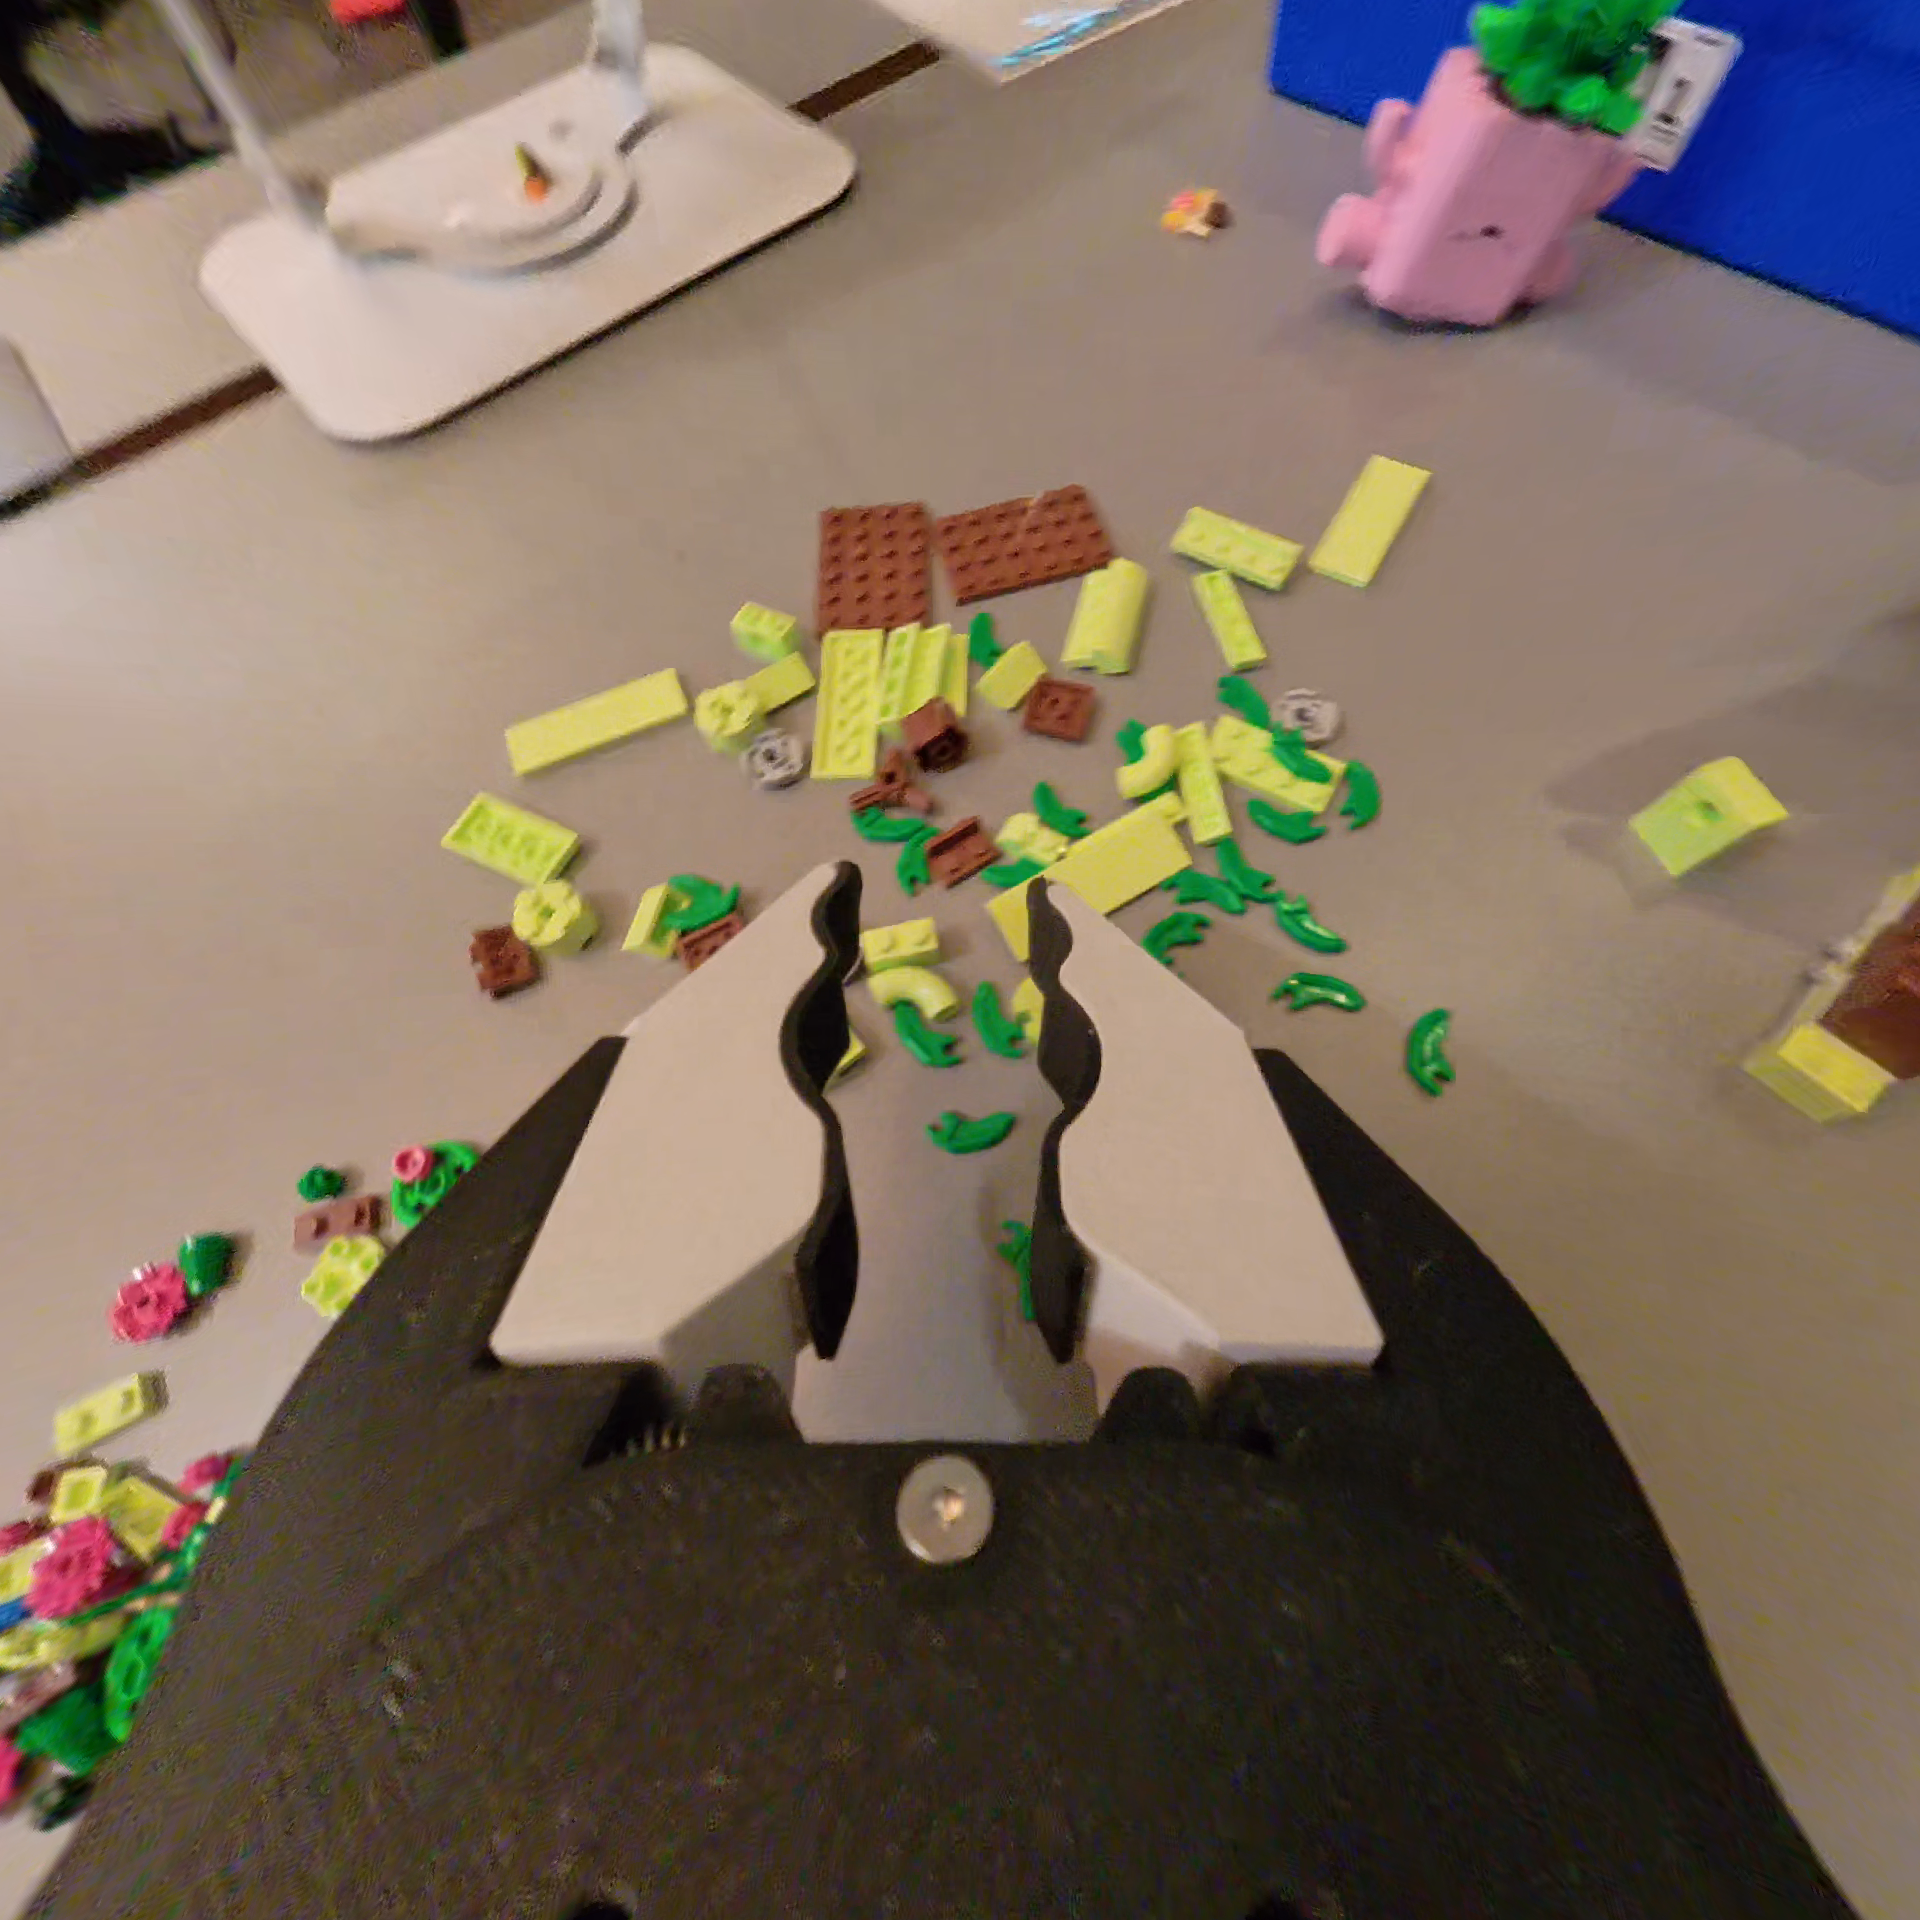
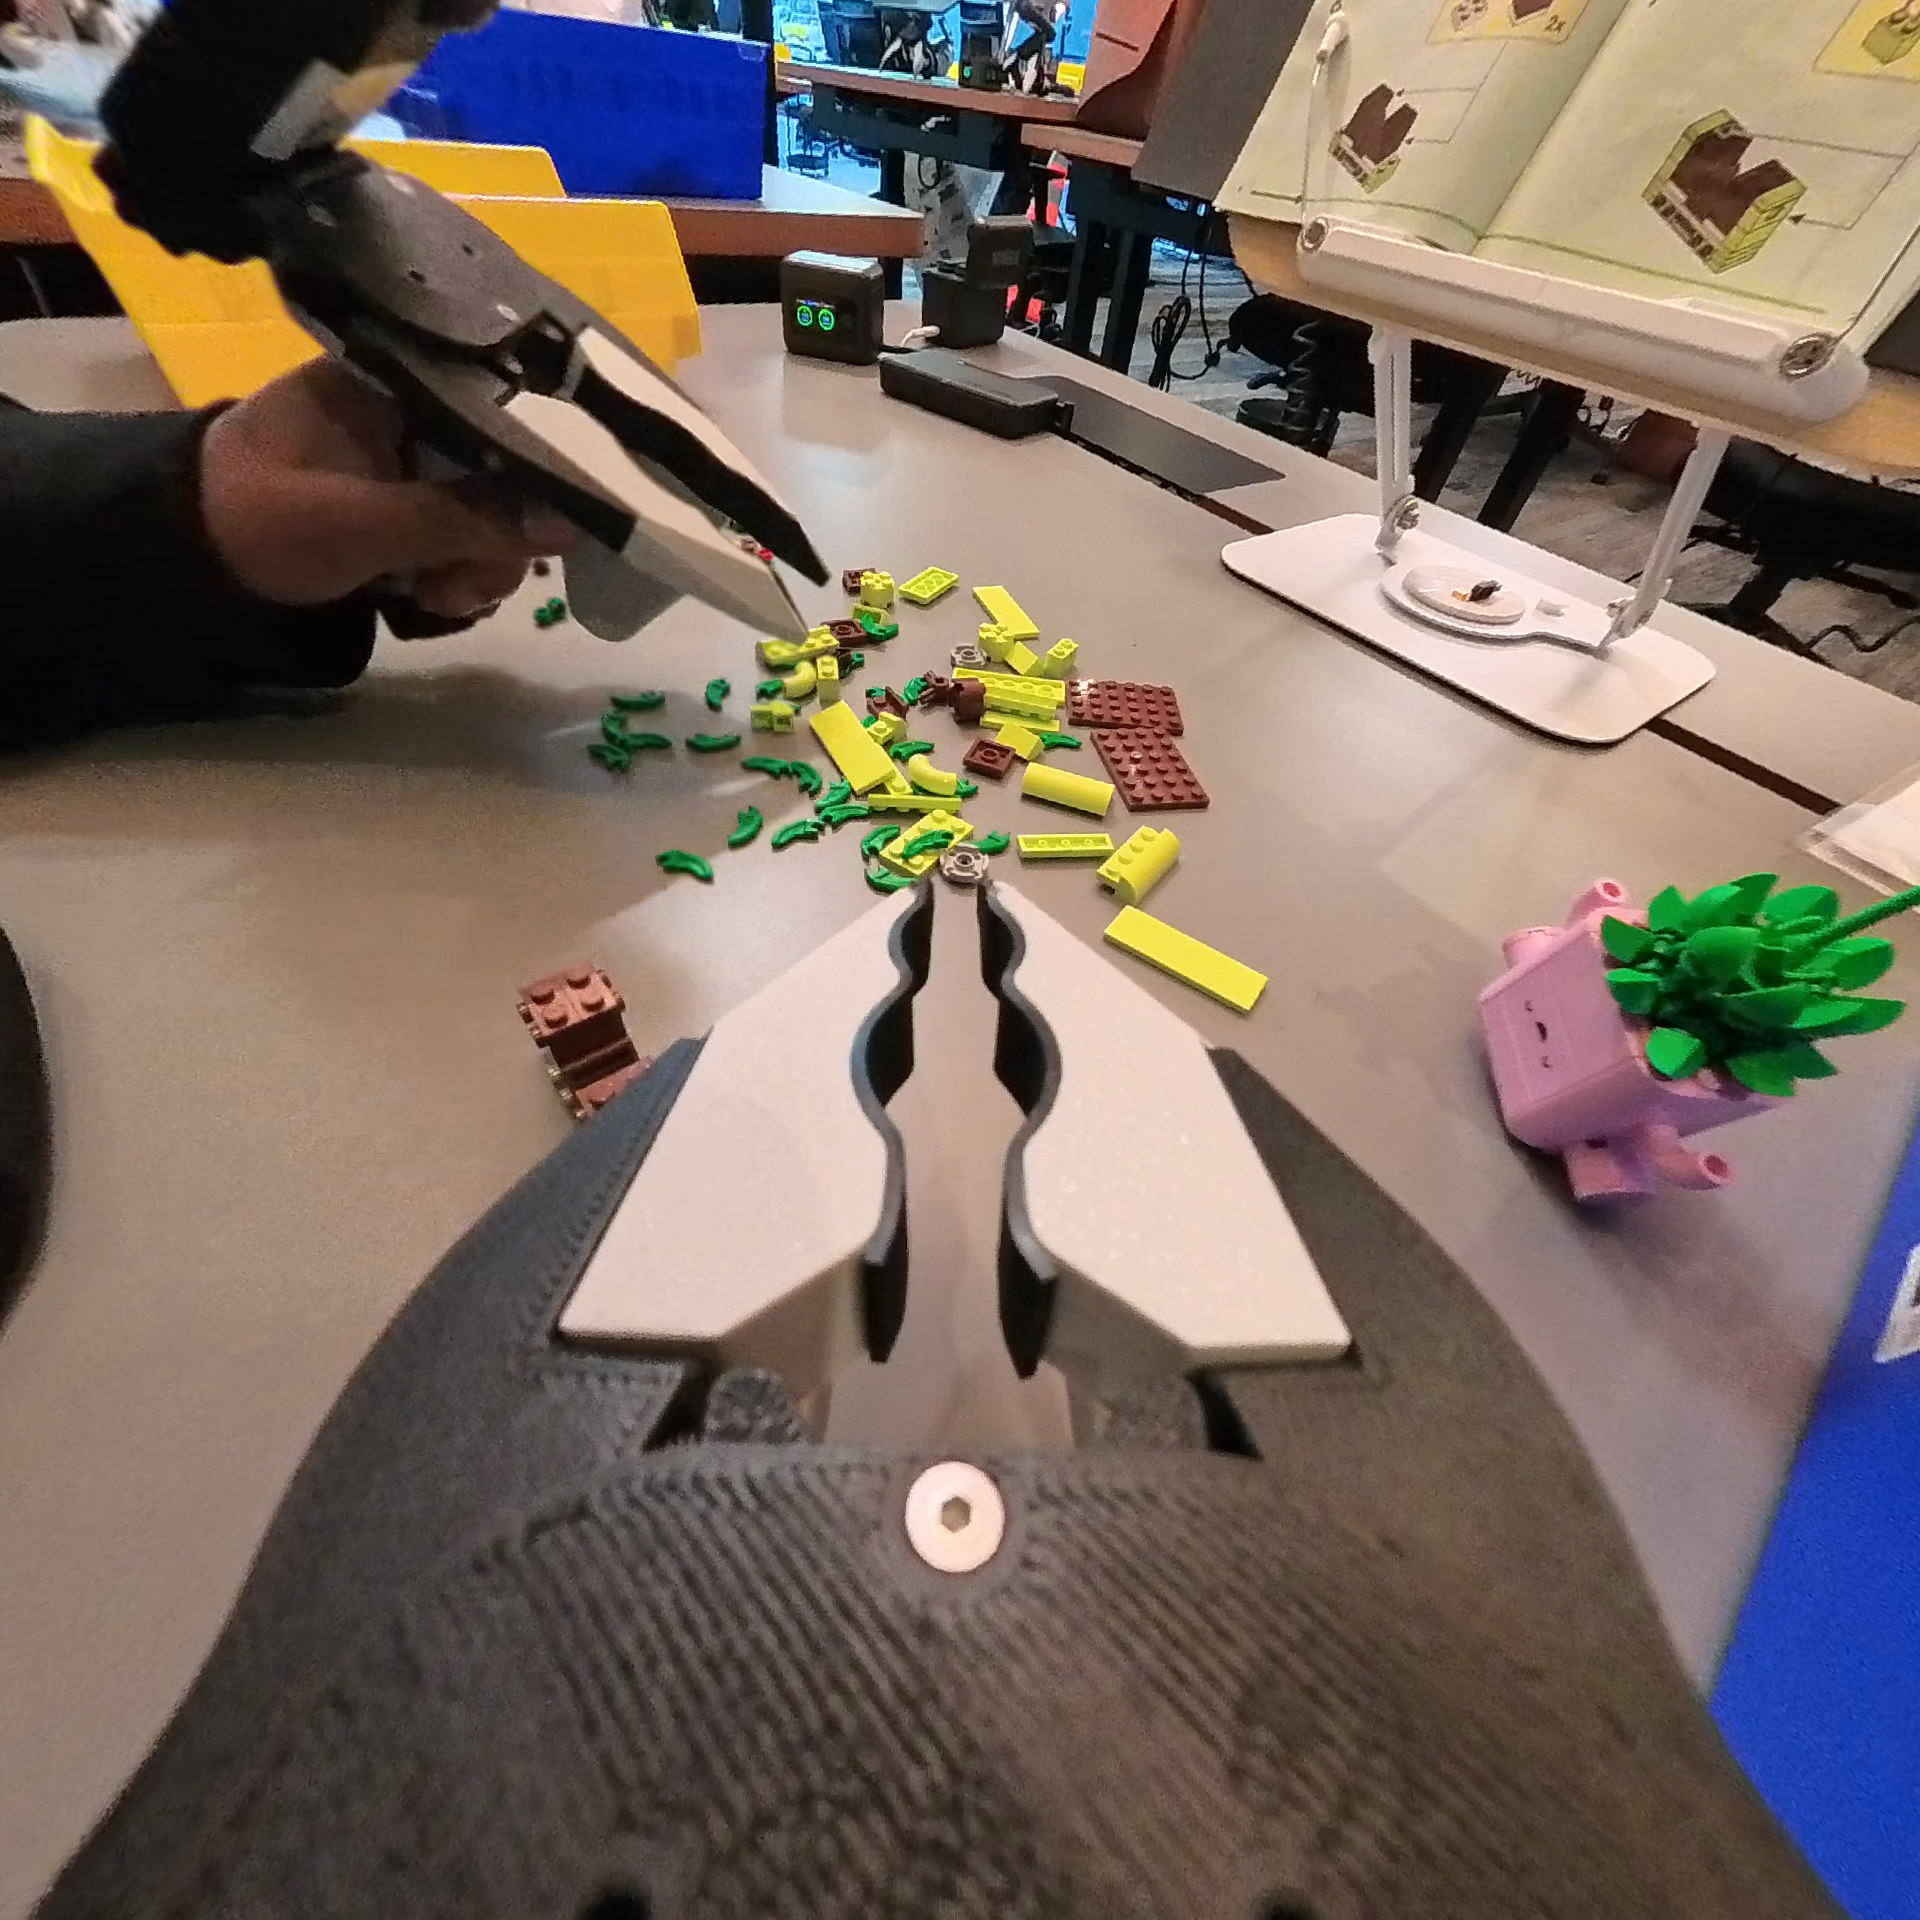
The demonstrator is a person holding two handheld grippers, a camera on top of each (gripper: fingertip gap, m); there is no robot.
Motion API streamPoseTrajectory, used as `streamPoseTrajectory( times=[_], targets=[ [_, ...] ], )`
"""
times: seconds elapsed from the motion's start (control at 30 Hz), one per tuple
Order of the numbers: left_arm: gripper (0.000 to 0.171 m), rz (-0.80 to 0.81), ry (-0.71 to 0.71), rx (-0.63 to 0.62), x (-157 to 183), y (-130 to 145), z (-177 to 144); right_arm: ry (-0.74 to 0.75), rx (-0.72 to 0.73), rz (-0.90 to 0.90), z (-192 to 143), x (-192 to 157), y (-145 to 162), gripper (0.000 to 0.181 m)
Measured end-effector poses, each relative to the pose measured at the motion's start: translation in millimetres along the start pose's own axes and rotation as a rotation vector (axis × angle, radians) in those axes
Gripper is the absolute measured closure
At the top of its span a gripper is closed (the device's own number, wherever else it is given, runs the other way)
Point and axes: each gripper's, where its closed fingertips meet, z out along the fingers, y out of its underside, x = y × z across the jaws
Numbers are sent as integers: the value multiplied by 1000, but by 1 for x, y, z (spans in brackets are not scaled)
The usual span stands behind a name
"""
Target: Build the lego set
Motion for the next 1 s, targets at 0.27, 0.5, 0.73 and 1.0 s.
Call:
streamPoseTrajectory(
  times=[0.27, 0.5, 0.73, 1.0],
  targets=[
    [148, -125, 10, -89, -13, 21, 11, 17, -22, -58, 2, -4, 3, 175],
    [156, -102, 5, -142, -9, 27, 20, 24, -58, -105, 6, -8, 7, 175],
    [158, -84, 15, -107, -7, 17, 15, 30, -78, -137, 8, -10, 10, 176],
    [158, 61, 289, 32, 69, -51, 12, 174, 149, -6, -21, 23, -19, 172]
  ],
)
